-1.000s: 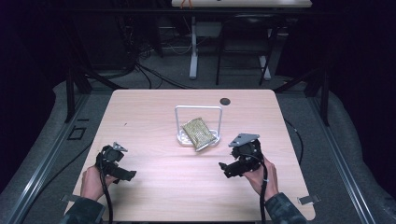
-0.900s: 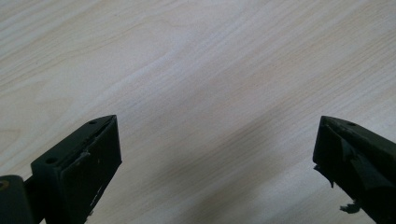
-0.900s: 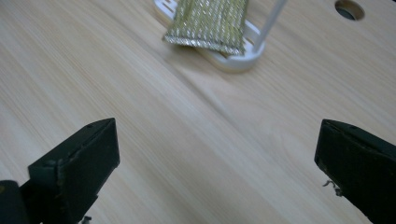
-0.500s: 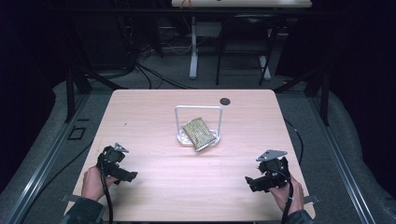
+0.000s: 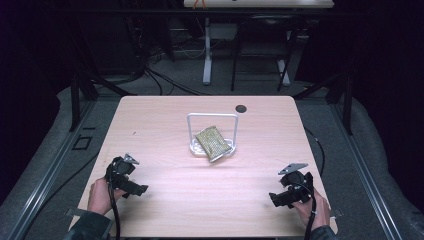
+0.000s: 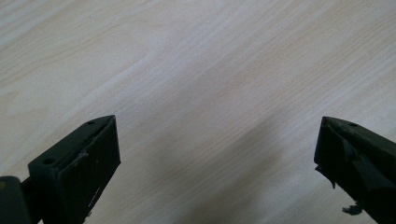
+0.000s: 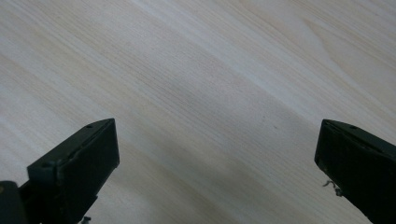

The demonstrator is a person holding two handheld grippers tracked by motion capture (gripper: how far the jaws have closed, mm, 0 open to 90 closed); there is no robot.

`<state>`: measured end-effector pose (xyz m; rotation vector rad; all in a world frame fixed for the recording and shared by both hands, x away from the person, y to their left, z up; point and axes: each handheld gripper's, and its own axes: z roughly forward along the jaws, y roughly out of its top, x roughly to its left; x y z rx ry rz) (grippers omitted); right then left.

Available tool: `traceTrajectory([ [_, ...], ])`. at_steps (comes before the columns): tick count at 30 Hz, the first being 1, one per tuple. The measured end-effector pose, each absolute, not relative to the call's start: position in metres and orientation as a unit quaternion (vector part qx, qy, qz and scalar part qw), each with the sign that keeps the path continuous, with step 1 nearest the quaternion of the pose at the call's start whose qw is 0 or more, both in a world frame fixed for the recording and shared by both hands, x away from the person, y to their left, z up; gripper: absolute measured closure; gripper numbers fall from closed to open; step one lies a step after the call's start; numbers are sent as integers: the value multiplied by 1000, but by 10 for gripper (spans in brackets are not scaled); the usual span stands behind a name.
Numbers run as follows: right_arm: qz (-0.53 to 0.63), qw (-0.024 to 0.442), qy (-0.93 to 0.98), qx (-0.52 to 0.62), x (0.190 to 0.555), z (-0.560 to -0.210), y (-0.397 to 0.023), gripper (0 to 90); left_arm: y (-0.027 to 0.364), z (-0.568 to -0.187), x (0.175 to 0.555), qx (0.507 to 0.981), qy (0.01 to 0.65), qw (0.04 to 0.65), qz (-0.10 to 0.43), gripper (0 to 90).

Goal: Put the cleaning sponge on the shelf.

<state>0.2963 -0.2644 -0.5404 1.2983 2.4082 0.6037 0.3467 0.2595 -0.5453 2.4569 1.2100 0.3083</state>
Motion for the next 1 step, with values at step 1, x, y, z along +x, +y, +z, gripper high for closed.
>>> traceTrajectory([
  [1, 212, 169, 847, 458, 297, -541, -265, 0, 259, -545, 347, 875, 431, 192, 110, 2],
])
